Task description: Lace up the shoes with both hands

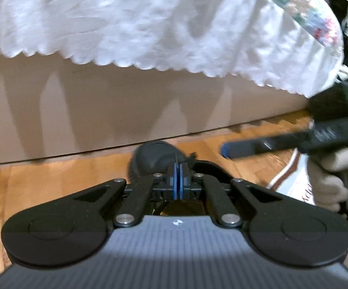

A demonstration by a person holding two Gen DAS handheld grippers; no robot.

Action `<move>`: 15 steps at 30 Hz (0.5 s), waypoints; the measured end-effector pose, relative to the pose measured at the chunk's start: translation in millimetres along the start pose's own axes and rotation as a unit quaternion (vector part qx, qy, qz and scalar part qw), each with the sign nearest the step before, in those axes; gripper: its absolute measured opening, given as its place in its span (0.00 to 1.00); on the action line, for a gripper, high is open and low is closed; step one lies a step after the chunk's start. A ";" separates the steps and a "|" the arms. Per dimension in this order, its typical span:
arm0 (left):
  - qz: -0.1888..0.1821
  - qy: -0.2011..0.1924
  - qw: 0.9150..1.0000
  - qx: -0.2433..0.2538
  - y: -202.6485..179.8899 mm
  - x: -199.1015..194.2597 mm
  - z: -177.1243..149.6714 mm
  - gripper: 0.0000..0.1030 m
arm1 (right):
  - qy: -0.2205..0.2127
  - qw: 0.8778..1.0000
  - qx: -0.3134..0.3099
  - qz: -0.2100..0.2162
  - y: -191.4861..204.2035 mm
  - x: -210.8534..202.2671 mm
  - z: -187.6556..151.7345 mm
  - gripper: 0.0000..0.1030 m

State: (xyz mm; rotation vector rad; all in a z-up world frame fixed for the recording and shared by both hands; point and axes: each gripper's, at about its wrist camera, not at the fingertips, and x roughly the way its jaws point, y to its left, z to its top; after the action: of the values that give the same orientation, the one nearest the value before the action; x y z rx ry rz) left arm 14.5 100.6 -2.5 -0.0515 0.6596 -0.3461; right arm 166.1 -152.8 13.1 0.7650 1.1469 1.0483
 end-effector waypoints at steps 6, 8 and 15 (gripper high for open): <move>-0.018 0.001 1.000 0.007 -10.9 7.7 2.7 0.02 | -0.022 0.996 0.069 0.044 -19.1 -2.6 1.5 0.21; -0.023 0.001 1.000 0.009 -12.3 8.7 3.4 0.02 | -0.016 0.995 0.075 0.062 -19.2 0.2 1.7 0.23; -0.022 -0.008 0.999 0.029 -22.1 9.3 3.7 0.02 | -0.001 0.987 0.153 0.058 -36.2 24.6 -3.8 0.44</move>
State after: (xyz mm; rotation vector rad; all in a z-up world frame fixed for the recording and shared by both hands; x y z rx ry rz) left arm 17.0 76.5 -1.7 -0.0130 0.6330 -0.4078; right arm 173.4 -142.5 -29.0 1.0847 1.2914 0.9767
